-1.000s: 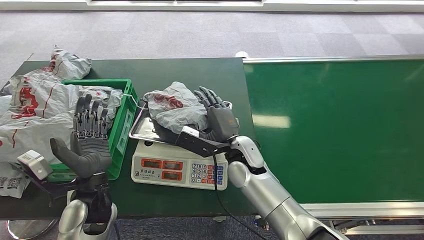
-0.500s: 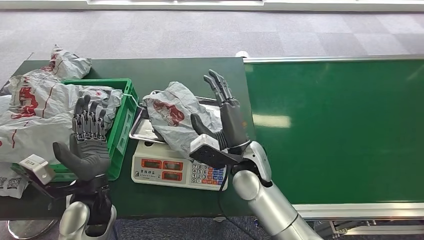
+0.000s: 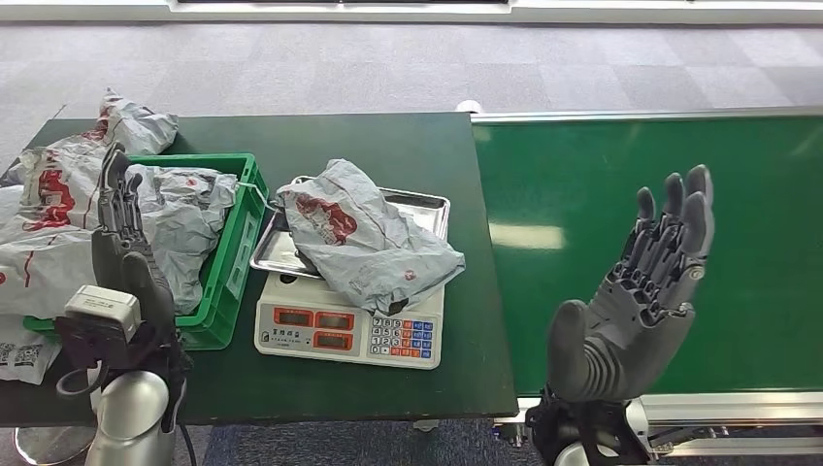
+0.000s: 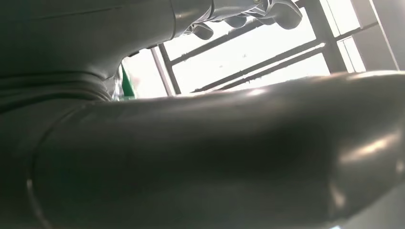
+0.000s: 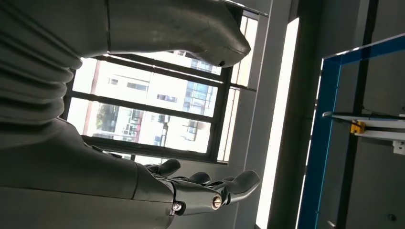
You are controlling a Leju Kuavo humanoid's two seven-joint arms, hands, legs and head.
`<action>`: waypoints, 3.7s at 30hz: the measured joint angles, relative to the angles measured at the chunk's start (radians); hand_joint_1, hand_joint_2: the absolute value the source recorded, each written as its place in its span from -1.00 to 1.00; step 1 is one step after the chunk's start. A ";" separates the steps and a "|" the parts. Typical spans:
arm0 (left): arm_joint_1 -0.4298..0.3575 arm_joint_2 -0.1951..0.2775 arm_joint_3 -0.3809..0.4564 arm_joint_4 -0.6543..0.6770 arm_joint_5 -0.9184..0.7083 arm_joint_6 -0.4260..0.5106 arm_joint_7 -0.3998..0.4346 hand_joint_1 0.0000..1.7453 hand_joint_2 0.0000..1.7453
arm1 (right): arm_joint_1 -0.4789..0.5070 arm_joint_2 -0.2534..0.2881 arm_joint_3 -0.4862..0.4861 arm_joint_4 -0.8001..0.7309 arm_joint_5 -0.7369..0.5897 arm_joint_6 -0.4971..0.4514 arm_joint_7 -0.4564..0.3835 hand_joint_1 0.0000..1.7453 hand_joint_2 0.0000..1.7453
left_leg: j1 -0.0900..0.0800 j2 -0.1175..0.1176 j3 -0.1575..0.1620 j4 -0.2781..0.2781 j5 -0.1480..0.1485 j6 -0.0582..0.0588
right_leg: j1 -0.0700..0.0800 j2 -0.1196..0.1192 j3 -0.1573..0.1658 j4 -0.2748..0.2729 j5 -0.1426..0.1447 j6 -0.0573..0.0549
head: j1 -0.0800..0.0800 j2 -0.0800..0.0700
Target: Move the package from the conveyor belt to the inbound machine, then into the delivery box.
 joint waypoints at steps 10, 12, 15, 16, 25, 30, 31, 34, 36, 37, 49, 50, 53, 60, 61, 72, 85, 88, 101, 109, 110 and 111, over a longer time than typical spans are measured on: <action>-0.126 0.101 0.003 0.052 -0.273 -0.035 0.118 -1.00 -1.00 | 0.009 -0.002 -0.063 -0.032 -0.058 0.062 -0.001 -1.00 1.00 | 0.000 0.000 0.000 0.000 0.002 -0.001 | 0.000 0.000 0.000 0.001 0.002 -0.001 | 0.000 0.000; -0.143 0.118 -0.001 0.072 -0.328 -0.058 0.142 -1.00 -1.00 | 0.008 -0.002 -0.066 -0.032 -0.061 0.070 0.001 -1.00 1.00 | 0.000 0.000 0.000 0.000 0.002 -0.001 | 0.000 0.001 0.000 0.001 0.002 -0.001 | 0.000 0.000; -0.216 0.167 -0.027 0.166 -0.454 -0.128 0.190 -1.00 -1.00 | 0.001 -0.003 -0.069 -0.028 -0.074 0.086 0.006 -1.00 1.00 | 0.000 0.000 0.000 0.000 0.002 -0.001 | 0.000 0.000 0.000 0.001 0.002 -0.001 | 0.000 0.000; -0.248 0.185 -0.039 0.212 -0.481 -0.147 0.196 -1.00 -1.00 | -0.001 -0.003 -0.070 -0.025 -0.079 0.089 0.005 -1.00 1.00 | 0.000 0.000 0.000 0.000 0.003 -0.001 | 0.000 0.000 0.000 0.001 0.002 -0.002 | 0.000 0.000; -0.371 0.255 -0.099 0.436 -0.535 -0.198 0.203 -1.00 -1.00 | -0.003 -0.013 -0.070 -0.009 -0.094 0.096 -0.001 -1.00 1.00 | 0.001 0.002 0.000 0.000 0.003 -0.002 | 0.001 0.003 -0.002 0.001 0.004 -0.003 | 0.000 0.000; -0.476 0.279 -0.191 0.616 -0.620 -0.300 0.192 -1.00 -1.00 | -0.022 -0.027 -0.067 0.023 -0.133 0.090 -0.007 -1.00 1.00 | 0.000 0.002 0.000 0.000 0.004 -0.002 | 0.000 0.003 -0.002 0.001 0.004 -0.003 | 0.000 0.000; -0.504 0.279 -0.219 0.668 -0.639 -0.309 0.181 -1.00 -1.00 | -0.026 -0.029 -0.064 0.032 -0.141 0.085 -0.008 -1.00 1.00 | 0.000 0.002 0.000 0.000 0.004 -0.002 | 0.000 0.003 -0.002 0.001 0.004 -0.003 | 0.000 0.000; -0.573 0.262 -0.306 0.816 -0.665 -0.307 0.154 -1.00 -1.00 | -0.034 -0.037 -0.051 0.054 -0.152 0.065 -0.014 -1.00 1.00 | 0.000 0.002 0.000 0.000 0.005 -0.002 | 0.000 0.003 -0.002 0.001 0.005 -0.002 | 0.000 0.000; -0.604 0.238 -0.359 0.904 -0.668 -0.297 0.148 -1.00 -1.00 | -0.038 -0.043 -0.040 0.064 -0.158 0.053 -0.015 -1.00 1.00 | 0.000 0.002 0.000 0.000 0.005 -0.002 | 0.000 0.003 -0.002 0.001 0.006 -0.002 | 0.000 0.000; -0.617 0.223 -0.383 0.945 -0.667 -0.291 0.148 -1.00 -1.00 | -0.039 -0.046 -0.034 0.069 -0.160 0.048 -0.015 -1.00 1.00 | 0.000 0.002 0.000 0.000 0.005 -0.002 | 0.000 0.003 -0.002 0.001 0.006 -0.002 | 0.000 0.000; -0.657 0.062 -0.546 1.189 -0.667 -0.250 0.137 -1.00 -1.00 | -0.064 -0.064 0.008 0.120 -0.207 0.030 -0.016 -1.00 1.00 | 0.000 0.001 -0.002 0.000 0.005 -0.002 | 0.000 0.002 -0.002 0.001 0.006 -0.002 | 0.000 0.000; -0.659 0.055 -0.552 1.196 -0.667 -0.250 0.137 -1.00 -1.00 | -0.065 -0.065 0.010 0.123 -0.207 0.030 -0.016 -1.00 1.00 | 0.000 0.001 -0.001 0.000 0.005 -0.002 | 0.000 0.002 -0.002 0.001 0.006 -0.002 | 0.000 0.000; -0.665 0.041 -0.567 1.211 -0.667 -0.249 0.134 -1.00 -1.00 | -0.066 -0.065 0.013 0.128 -0.209 0.033 -0.013 -1.00 1.00 | 0.000 0.001 -0.001 0.000 0.005 -0.002 | 0.000 0.002 -0.002 0.001 0.006 -0.002 | 0.000 0.000; -0.664 -0.036 -0.589 1.235 -0.634 -0.237 0.132 -1.00 1.00 | -0.071 -0.065 0.020 0.136 -0.209 0.060 0.003 -1.00 1.00 | 0.000 -0.002 -0.002 0.000 0.005 -0.001 | -0.001 0.000 -0.001 0.001 0.006 -0.002 | 0.000 0.000; -0.662 -0.047 -0.591 1.238 -0.626 -0.235 0.132 -0.92 1.00 | -0.070 -0.065 0.020 0.138 -0.210 0.065 0.002 -1.00 1.00 | 0.000 -0.002 -0.002 0.000 0.005 -0.001 | -0.001 0.000 -0.001 0.001 0.006 -0.002 | 0.000 0.000; -0.647 -0.109 -0.614 1.275 -0.593 -0.160 0.136 1.00 1.00 | -0.071 -0.065 0.021 0.175 -0.219 0.078 -0.004 -1.00 1.00 | 0.000 -0.002 -0.001 0.000 0.005 -0.001 | 0.000 -0.002 0.000 0.001 0.005 -0.001 | 0.000 0.000; -0.648 -0.116 -0.618 1.277 -0.590 -0.141 0.139 1.00 1.00 | -0.071 -0.065 0.021 0.196 -0.229 0.073 -0.007 -1.00 1.00 | -0.002 -0.002 -0.001 0.000 0.012 0.003 | -0.002 -0.002 0.002 0.001 0.011 0.002 | 0.000 0.000; -0.648 -0.116 -0.618 1.277 -0.586 -0.140 0.137 1.00 1.00 | -0.071 -0.065 0.021 0.196 -0.231 0.071 -0.007 -1.00 1.00 | -0.001 -0.002 -0.001 0.000 0.013 0.002 | -0.002 -0.002 0.001 0.001 0.013 0.002 | 0.000 0.000; -0.650 -0.111 -0.618 1.266 -0.532 -0.127 0.126 1.00 1.00 | -0.071 -0.073 0.021 0.196 -0.228 0.066 -0.006 -1.00 1.00 | -0.001 0.000 -0.002 0.000 0.016 0.001 | -0.001 -0.001 -0.001 0.001 0.016 0.000 | 0.000 0.000; -0.671 0.008 -0.585 1.074 -0.462 -0.145 0.150 1.00 1.00 | -0.046 -0.084 0.021 0.186 -0.220 0.061 -0.014 -1.00 1.00 | 0.000 0.001 -0.010 0.000 0.020 -0.001 | 0.000 0.001 -0.010 0.001 0.019 -0.002 | 0.000 0.000; -0.678 0.029 -0.577 1.041 -0.456 -0.153 0.155 1.00 1.00 | -0.040 -0.084 0.020 0.184 -0.216 0.063 -0.016 -1.00 1.00 | 0.000 0.001 -0.010 0.000 0.020 -0.001 | 0.000 0.001 -0.011 0.001 0.019 -0.002 | 0.000 0.000; -0.684 0.051 -0.569 1.006 -0.451 -0.162 0.157 1.00 1.00 | -0.035 -0.085 0.019 0.182 -0.213 0.064 -0.019 -1.00 1.00 | 0.000 0.001 -0.011 0.000 0.020 -0.001 | 0.000 0.001 -0.012 0.001 0.019 -0.002 | 0.000 0.000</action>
